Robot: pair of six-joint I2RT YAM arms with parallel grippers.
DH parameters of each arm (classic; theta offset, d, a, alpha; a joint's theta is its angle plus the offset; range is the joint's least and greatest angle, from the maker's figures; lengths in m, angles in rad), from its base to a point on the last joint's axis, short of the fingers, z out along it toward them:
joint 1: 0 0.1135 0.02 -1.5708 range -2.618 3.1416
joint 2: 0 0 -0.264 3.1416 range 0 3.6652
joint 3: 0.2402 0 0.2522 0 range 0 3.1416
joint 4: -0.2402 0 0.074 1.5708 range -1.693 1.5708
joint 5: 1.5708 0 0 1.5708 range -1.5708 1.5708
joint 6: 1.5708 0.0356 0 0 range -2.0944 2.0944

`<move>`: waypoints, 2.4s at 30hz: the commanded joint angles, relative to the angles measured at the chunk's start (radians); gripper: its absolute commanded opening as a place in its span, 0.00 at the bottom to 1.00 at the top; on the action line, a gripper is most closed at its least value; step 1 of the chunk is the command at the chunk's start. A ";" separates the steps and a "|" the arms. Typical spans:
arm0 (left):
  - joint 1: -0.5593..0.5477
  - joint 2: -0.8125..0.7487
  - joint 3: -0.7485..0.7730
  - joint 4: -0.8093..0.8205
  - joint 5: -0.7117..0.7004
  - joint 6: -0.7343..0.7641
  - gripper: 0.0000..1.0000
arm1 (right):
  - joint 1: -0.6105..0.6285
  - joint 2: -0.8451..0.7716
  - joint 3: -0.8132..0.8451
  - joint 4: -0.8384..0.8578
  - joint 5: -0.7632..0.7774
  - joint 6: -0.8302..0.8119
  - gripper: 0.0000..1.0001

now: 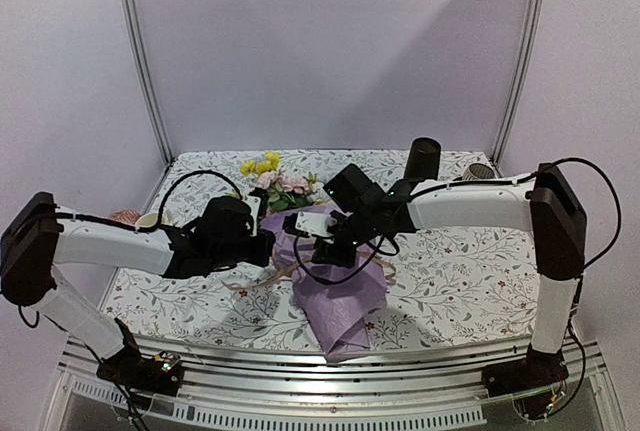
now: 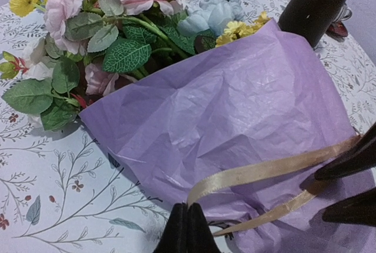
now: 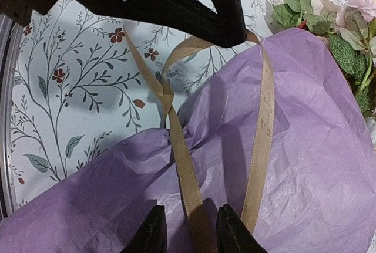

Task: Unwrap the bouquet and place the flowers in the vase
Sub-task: Untie the half-tied ribbon from the folded wrapping paper.

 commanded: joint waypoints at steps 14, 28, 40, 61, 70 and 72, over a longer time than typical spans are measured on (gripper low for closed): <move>0.025 0.027 0.023 0.028 0.024 0.009 0.00 | 0.018 0.083 0.051 -0.070 0.091 -0.014 0.35; 0.028 0.025 0.023 0.020 0.024 0.011 0.00 | 0.018 -0.017 -0.032 0.073 0.172 0.039 0.03; 0.029 -0.009 -0.013 0.009 0.015 0.009 0.00 | -0.076 -0.362 -0.315 0.348 0.220 0.248 0.03; 0.029 -0.035 -0.037 0.008 0.015 0.000 0.00 | -0.285 -0.551 -0.778 0.535 0.262 0.705 0.08; 0.029 -0.062 -0.056 -0.014 0.003 -0.010 0.00 | -0.334 -0.574 -0.862 0.515 0.263 0.743 0.15; 0.029 -0.070 -0.066 -0.014 0.003 -0.015 0.00 | -0.334 -0.579 -0.869 0.509 0.253 0.741 0.17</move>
